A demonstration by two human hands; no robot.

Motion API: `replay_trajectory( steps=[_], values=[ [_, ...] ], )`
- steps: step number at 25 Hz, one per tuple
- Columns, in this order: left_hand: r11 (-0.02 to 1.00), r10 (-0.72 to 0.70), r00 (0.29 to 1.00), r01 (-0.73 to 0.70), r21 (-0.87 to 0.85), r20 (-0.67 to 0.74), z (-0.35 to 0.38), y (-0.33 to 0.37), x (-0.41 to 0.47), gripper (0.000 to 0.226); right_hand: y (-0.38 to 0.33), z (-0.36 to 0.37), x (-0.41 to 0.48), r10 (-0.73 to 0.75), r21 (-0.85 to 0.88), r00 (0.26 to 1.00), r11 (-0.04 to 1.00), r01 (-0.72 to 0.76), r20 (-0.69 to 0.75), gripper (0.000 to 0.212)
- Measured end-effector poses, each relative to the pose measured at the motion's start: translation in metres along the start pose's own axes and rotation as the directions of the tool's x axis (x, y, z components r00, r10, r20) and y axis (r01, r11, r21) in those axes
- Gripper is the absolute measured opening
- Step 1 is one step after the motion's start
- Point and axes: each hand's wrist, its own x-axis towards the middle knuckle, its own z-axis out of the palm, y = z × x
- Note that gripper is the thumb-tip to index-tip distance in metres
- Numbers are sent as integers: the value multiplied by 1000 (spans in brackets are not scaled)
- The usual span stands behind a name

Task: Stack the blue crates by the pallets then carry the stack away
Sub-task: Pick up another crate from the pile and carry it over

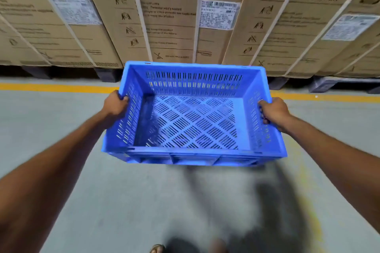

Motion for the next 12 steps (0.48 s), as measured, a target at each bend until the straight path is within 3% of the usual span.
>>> replay_trajectory(
  steps=[9, 12],
  values=[
    [985, 108, 994, -103, -139, 28, 83, -15, 136, 30, 10, 66, 146, -136, -125, 978, 985, 116, -160, 30],
    [978, 161, 985, -152, -145, 56, 99, -14, 158, 32, 14, 77, 165, -160, -115, 974, 983, 143, -158, 23]
  ],
)
